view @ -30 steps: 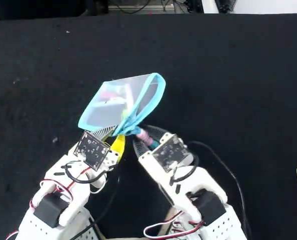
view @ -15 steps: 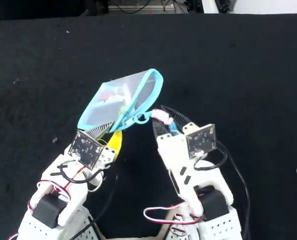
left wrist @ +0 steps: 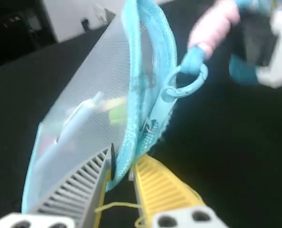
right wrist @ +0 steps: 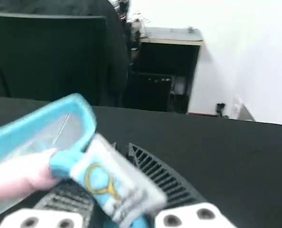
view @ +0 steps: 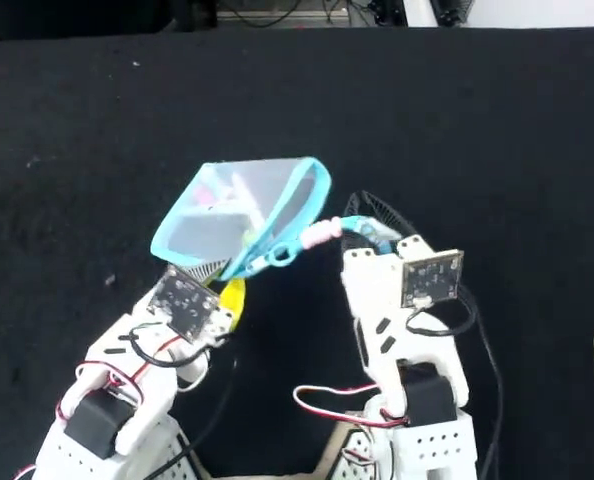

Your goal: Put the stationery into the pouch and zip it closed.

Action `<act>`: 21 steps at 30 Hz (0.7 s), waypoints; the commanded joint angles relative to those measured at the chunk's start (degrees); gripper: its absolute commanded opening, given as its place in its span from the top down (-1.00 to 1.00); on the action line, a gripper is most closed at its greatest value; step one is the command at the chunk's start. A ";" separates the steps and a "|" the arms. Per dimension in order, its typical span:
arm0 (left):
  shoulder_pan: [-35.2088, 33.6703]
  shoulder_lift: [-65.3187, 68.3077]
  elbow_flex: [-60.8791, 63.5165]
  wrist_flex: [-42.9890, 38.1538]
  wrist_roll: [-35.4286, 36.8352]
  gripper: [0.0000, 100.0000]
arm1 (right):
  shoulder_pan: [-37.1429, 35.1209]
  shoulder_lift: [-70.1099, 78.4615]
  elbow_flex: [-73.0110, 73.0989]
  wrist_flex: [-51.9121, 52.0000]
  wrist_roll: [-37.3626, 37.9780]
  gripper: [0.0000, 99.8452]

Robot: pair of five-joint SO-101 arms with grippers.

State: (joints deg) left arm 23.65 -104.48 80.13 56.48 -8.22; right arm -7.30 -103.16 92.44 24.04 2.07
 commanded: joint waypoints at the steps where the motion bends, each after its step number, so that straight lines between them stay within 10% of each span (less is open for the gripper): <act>1: 1.27 0.53 -1.71 2.37 -2.81 0.94 | 2.46 -5.41 -0.04 -2.11 -0.70 0.98; 10: -7.34 0.53 -1.36 -3.87 -2.64 0.94 | 1.41 -5.41 -6.90 14.59 -0.09 0.97; 21: -9.27 0.88 -1.27 -4.57 -3.34 0.94 | -22.07 -5.32 -13.41 31.21 16.70 0.56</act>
State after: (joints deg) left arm 15.91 -104.48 80.04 52.35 -10.77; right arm -26.55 -103.16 84.35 52.44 17.71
